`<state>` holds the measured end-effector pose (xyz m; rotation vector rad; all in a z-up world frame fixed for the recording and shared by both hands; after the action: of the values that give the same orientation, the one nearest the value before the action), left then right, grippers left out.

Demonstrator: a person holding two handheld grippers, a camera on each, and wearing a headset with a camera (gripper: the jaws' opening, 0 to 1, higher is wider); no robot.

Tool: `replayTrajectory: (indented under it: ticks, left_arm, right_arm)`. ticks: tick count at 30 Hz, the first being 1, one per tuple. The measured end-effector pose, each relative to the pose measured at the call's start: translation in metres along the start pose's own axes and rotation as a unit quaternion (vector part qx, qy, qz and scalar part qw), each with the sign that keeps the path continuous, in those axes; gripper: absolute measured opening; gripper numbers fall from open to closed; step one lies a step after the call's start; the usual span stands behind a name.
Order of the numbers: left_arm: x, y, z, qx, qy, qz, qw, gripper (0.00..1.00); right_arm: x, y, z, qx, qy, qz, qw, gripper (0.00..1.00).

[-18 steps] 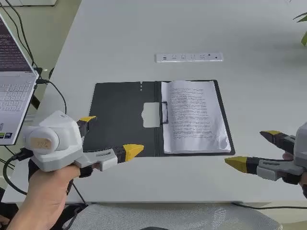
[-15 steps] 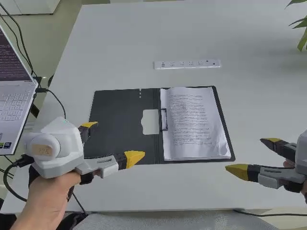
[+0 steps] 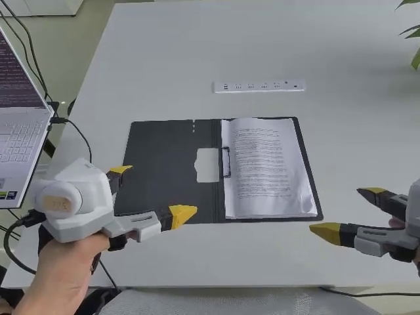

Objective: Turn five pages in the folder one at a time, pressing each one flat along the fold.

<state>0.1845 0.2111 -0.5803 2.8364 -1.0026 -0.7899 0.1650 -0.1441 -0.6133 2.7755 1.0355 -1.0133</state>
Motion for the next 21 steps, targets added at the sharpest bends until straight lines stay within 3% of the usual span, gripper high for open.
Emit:
replayTrajectory:
  ticks: [21]
  left_arm:
    - [-0.0024,-0.0043,0.0024,-0.003,-0.005,-0.007,1.0,0.93]
  right_arm:
    - [-0.001,0.0012,0.004,0.002,-0.003,0.0,1.0,0.86]
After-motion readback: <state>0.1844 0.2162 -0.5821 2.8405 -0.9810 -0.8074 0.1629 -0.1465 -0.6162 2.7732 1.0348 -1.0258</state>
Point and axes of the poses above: the centre of the closed fingertips' face, and the gripper's own axes: x roughly forward along the fingers, y roughly to its right, z roughly out of its underside, the point moved 7 cm from there along -x, roughly backward along the fingers, and after that the axes turned 1 degree about -x, right-handed, at the moved point
